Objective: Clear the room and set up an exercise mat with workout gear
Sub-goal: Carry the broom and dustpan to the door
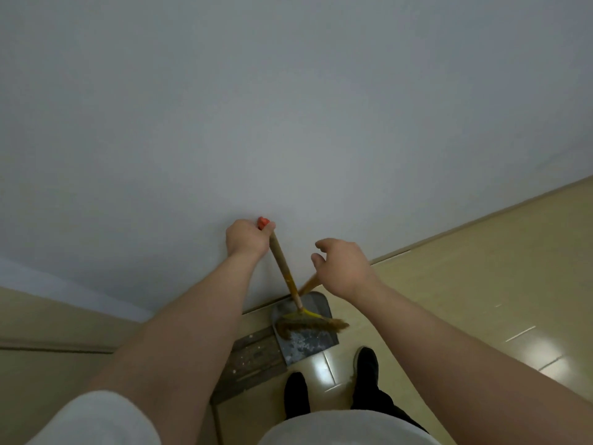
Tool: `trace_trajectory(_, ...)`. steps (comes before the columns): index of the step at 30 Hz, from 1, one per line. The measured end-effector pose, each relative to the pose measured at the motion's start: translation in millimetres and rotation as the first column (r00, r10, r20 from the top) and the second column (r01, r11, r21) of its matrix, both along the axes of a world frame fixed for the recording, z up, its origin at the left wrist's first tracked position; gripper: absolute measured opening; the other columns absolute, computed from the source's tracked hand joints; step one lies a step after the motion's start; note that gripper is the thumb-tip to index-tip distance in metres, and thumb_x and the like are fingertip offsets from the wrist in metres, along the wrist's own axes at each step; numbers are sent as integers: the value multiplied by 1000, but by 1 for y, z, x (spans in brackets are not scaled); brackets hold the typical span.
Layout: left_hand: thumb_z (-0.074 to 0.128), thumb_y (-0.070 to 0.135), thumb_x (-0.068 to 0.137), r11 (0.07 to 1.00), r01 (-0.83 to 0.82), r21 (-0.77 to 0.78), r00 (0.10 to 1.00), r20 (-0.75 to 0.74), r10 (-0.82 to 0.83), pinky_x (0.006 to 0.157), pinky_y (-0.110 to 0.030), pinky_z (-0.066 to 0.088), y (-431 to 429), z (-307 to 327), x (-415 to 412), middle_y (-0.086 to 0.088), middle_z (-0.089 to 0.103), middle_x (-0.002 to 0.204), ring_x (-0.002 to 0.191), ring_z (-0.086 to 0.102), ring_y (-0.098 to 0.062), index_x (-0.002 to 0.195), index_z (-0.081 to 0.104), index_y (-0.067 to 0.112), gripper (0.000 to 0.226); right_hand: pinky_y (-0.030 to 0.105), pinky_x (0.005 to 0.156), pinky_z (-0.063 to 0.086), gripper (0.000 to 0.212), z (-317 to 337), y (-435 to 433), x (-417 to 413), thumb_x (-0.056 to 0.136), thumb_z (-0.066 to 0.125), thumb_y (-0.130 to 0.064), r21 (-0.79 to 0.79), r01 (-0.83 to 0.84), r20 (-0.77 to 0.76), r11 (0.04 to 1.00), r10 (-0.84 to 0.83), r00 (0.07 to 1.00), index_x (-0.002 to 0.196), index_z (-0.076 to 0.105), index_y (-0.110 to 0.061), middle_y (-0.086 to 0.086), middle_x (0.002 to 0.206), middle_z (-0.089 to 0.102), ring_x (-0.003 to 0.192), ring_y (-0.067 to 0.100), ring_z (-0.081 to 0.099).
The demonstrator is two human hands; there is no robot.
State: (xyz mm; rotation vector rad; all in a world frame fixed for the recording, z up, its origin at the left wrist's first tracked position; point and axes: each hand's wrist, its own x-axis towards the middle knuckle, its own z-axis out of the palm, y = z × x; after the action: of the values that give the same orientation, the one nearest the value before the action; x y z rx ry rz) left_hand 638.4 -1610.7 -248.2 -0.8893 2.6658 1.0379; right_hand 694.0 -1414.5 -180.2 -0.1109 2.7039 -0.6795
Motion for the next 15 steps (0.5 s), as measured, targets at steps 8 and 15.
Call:
trace_trajectory(8, 57, 57, 91, 987, 156, -39, 970, 196, -145, 73, -31, 53, 24, 14, 19, -12, 75, 92, 88, 71, -30, 93, 72, 7, 52, 31, 108, 43, 43, 20, 43, 8, 103, 51, -33, -105, 132, -29, 986, -136, 990, 140, 58, -13, 4, 137, 63, 126, 20, 58)
trace_trajectory(15, 63, 45, 93, 791, 611, -37, 792, 27, -610, 93, -27, 52, 91, 87, 44, 3, 74, 111, 99, 68, -9, 115, 74, 18, 36, 27, 110, 41, 43, 65, 111, 2, 101, 55, -34, -325, 337, -73, 884, -379, 923, 139, 59, -14, 1, 136, 64, 126, 12, 58)
